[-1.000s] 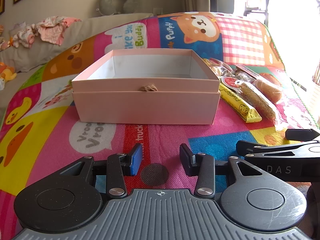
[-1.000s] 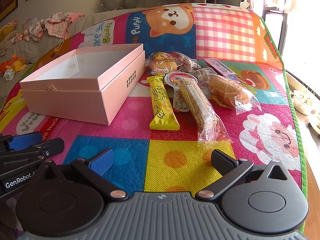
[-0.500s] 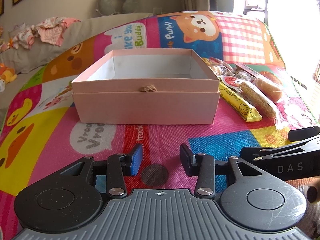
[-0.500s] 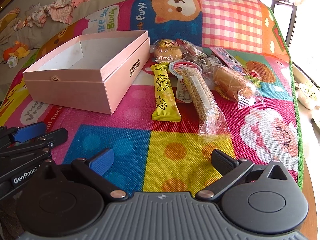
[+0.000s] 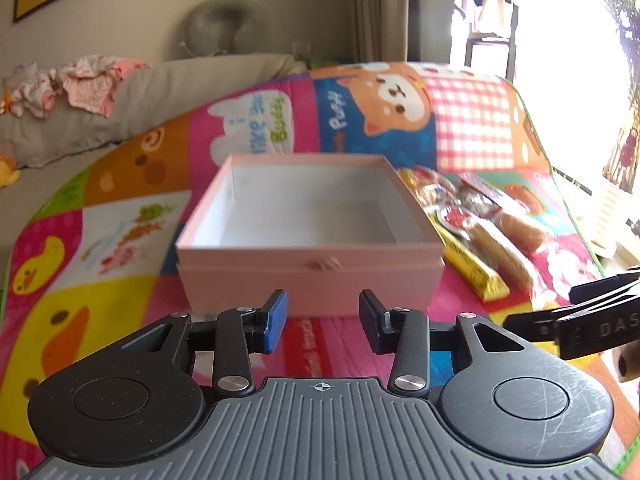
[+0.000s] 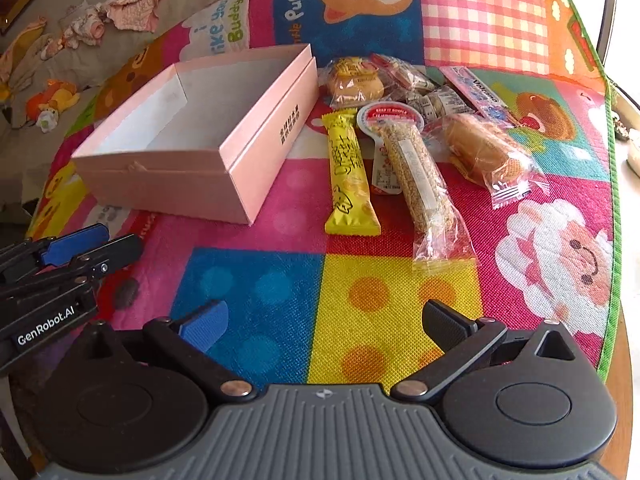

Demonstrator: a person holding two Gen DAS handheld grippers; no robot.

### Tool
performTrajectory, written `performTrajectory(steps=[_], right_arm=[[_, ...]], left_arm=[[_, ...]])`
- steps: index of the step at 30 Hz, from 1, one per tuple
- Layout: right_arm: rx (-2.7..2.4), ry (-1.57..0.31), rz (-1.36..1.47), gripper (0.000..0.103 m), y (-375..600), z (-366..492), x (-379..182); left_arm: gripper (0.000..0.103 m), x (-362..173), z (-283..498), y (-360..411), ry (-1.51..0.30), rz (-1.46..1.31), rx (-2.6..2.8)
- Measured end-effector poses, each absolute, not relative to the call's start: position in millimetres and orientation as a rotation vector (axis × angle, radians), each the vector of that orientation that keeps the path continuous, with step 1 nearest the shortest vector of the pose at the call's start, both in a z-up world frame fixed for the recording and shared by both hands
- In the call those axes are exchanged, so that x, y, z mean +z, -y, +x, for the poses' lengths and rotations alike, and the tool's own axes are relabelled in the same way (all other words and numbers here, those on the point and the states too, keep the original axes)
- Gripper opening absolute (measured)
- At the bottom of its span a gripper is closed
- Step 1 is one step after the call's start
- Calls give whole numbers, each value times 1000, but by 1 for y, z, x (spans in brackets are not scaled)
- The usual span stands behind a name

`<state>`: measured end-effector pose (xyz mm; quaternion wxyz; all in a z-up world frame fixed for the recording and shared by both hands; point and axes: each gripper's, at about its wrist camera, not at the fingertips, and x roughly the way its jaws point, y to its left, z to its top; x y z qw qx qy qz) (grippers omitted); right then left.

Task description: Organize objects

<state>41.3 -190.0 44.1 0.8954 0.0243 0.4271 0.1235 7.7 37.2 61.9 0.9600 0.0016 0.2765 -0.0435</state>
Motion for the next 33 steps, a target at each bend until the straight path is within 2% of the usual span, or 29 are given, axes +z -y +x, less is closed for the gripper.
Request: performTrajectory(steps=[6,11,16,18,20,23,26,28,30,33], right_arm=[[164,-670,29,103,199,46,118],[126,-598,5,103,209,66,144],[152,-621,-67,103,220,79,140],[156,-647,-100,103,225,88,132],[158,-670,-122,103,227,96,121],[189,-688,-138,103,226,111,106],[248,-713,-124,103,218,134,92],[287,-747,-91,98,210,159,85],[307,-791,-56,85,203,187,76],[295,-829,-22,78,193,229,61]], left_arm=[[44,102,72,-83,-581,24,23],[44,81,139,-110,-718,-23,24],[44,55,178,-110,-801,2,-22],[38,46,188,-110,-825,12,-23],[23,39,191,-112,-828,17,-12],[12,32,196,-115,-913,2,12],[10,30,189,-120,-961,-83,4],[10,32,181,-120,-966,-101,2],[12,33,174,-118,-969,-110,-13],[13,33,168,-116,-967,-114,-20]])
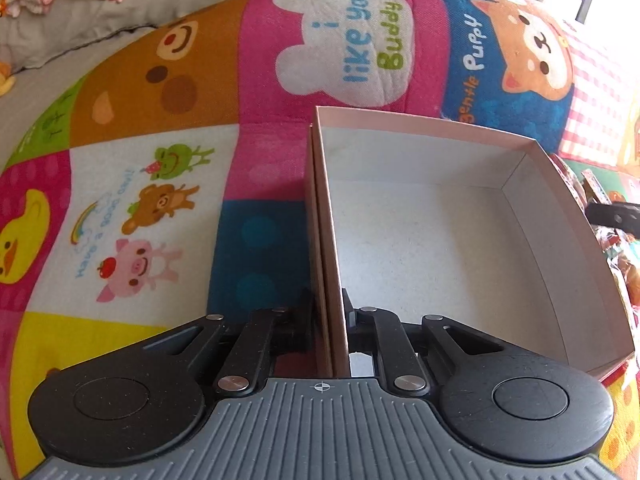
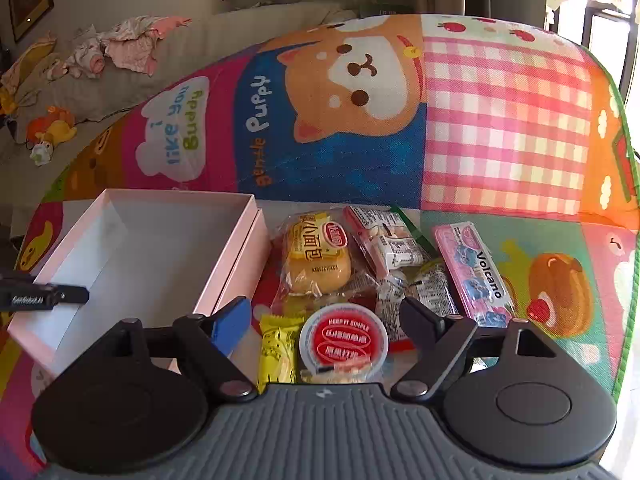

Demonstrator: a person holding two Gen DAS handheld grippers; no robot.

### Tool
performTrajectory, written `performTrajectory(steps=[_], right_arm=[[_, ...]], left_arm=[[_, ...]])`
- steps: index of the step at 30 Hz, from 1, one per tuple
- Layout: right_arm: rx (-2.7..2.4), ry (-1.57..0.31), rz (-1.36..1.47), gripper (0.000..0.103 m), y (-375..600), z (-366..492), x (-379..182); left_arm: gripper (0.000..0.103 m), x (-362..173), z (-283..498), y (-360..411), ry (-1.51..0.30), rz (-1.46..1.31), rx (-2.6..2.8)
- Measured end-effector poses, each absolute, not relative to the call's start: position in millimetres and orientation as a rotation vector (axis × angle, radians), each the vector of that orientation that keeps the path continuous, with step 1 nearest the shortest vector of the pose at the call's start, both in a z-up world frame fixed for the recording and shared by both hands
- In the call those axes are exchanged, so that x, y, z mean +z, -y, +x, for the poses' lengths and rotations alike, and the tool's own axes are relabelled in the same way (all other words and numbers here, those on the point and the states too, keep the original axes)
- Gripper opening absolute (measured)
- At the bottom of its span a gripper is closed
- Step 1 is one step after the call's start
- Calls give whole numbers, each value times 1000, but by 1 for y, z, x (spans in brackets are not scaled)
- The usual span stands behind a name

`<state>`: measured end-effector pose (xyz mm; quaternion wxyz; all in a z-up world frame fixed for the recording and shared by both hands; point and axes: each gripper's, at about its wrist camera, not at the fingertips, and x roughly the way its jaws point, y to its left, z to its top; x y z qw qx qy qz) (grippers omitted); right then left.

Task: Organize objects
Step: 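Grasp the pink box wall with the left gripper while right reaches toward the bun, then grasp the yellow bread bun with the right gripper and drop it into the box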

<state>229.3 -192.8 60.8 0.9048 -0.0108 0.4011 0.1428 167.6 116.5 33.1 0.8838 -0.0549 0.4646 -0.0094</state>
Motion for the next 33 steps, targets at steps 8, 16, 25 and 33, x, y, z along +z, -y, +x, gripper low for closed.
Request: performTrajectory(steps=[8,16,25,33], right_arm=[[288,-981,193,76,192,314,19],[318,-949,202,45,209,271,56],[311,-870,85,18,244,144,125],[279,-794,-211,55,224,97,103]], left_arm=[[13,34,167,-119,-965,-141,-20],[14,34,162,-118,-964,-167,-12],[17,35,155,-113,-968,-184,-31],[17,34,150,-116,-963,-219,-16]])
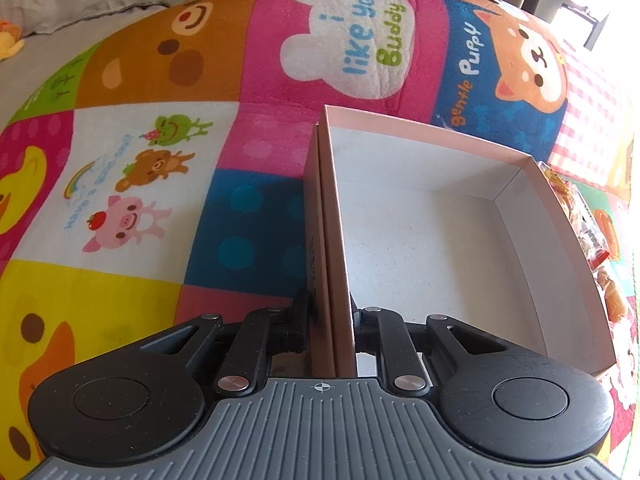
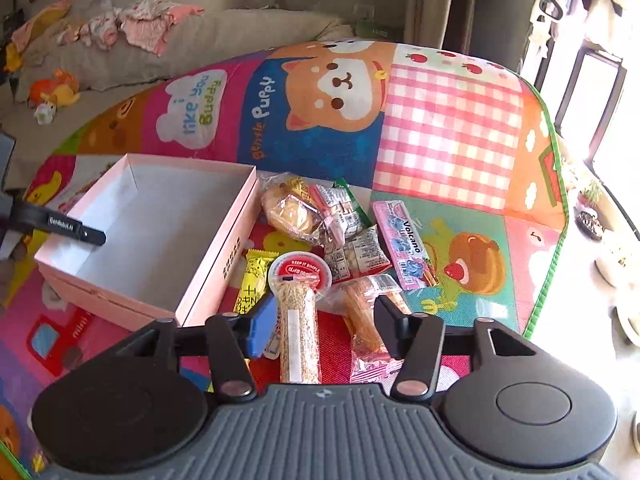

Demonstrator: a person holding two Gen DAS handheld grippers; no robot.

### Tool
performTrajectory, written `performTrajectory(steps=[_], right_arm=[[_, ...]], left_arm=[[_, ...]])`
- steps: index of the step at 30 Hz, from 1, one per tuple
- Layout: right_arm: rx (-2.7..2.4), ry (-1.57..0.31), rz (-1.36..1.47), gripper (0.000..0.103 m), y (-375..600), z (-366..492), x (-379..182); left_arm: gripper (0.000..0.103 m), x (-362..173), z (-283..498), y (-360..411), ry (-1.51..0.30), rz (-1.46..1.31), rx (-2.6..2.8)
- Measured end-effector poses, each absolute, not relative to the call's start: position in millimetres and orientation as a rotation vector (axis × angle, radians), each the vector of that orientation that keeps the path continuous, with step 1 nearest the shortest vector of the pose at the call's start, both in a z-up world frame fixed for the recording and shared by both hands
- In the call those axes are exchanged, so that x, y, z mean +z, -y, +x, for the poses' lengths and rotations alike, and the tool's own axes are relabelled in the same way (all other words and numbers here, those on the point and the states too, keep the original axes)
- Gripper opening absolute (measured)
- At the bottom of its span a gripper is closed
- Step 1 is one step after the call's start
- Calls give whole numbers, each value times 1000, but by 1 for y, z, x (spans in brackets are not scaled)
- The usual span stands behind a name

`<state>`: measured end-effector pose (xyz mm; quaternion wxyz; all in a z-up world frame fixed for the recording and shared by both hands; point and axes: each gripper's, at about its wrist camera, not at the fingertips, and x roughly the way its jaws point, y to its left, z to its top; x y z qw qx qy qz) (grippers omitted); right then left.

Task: Organize objects
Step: 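Grasp the yellow bread bun with the right gripper and drop it into the box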

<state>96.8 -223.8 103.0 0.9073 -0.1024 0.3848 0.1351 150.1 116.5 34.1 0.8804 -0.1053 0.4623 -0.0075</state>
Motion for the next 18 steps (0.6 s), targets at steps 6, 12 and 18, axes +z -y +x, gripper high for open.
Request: performTrajectory(steps=[6,12,18], right_arm=[[329,-800,-129,55,211,138,93],[409,-902,120,55,203,233,70],[389,-1026,306,61,206,302,18]], left_arm=[[17,35,151,-116,-966,-206,-20],[17,34,151,-120,-965,-220,-39],[17,34,152,-121,-964,-228,-49]])
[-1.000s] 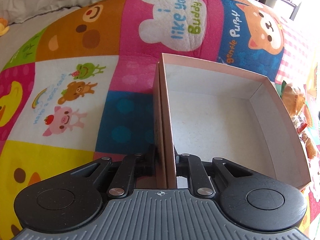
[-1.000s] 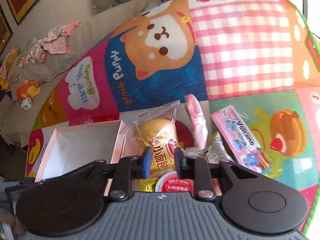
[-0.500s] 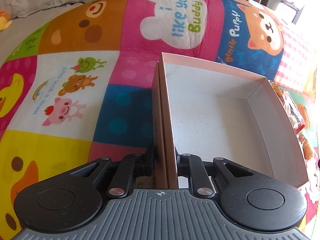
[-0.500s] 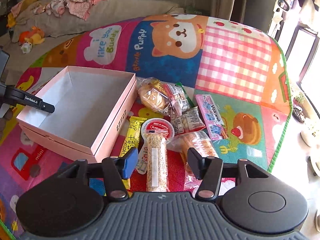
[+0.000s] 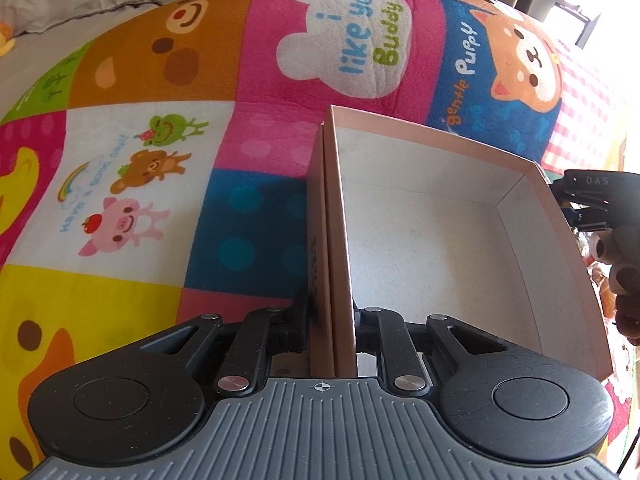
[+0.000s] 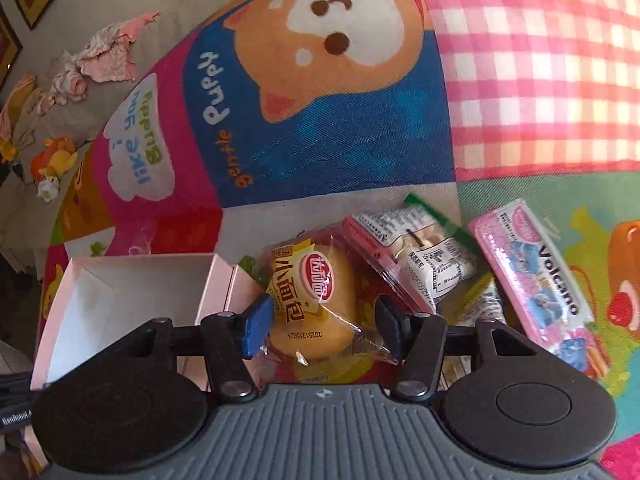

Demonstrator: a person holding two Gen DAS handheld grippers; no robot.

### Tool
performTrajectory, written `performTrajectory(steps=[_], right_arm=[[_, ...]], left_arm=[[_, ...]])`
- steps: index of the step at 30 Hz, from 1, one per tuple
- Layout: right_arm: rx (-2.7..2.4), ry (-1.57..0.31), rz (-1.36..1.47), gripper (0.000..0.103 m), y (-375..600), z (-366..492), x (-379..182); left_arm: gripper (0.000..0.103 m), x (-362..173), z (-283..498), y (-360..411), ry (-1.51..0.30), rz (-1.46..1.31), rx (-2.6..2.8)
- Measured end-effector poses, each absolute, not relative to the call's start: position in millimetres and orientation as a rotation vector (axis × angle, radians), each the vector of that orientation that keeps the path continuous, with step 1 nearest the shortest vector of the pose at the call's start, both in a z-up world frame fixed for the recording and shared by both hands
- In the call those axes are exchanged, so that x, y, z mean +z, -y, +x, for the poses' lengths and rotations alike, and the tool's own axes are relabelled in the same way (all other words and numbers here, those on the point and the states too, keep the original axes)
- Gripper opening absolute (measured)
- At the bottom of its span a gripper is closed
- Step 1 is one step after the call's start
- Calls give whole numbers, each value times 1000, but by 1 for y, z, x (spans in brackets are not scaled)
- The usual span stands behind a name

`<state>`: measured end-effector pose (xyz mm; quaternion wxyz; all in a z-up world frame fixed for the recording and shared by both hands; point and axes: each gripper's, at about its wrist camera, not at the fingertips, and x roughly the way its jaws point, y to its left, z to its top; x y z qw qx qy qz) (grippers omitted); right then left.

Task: Organize objects
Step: 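Grasp the yellow bread bun with the right gripper and drop it into the box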

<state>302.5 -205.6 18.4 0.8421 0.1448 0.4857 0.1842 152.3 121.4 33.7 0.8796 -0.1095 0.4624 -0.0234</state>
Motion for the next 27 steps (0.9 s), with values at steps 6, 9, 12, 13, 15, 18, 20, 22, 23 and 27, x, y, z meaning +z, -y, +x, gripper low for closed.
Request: performTrajectory(steps=[6,9,12,13,15,18,20,22,23,27], right_arm=[[373,-1019,284,49,201,300,24],[343,-968,250,48,210,277,42],[316,-907,218,48,227,240,70],[305,-883,202,48,234,223,81],[286,-854,173,48,243,195,97],[300,-862,145,48,253,147,115],[316,-886,126,48,252,119,120],[340,-911,109,48,244,95,123],[361,-921,107,48,240,85,125],[477,-916,120,48,214,58,136]], left_arm=[[18,34,152,-122,-960,-251,-35],[17,33,151,-122,-957,-256,-29],[16,32,150,-121,-955,-255,-20],[16,31,149,-121,-953,-256,-18],[16,31,147,-121,-945,-255,-14],[16,31,146,-120,-942,-259,-5],[16,31,145,-119,-943,-261,-1],[16,31,144,-119,-944,-263,1],[16,31,144,-119,-943,-264,3],[16,31,144,-119,-943,-262,4]])
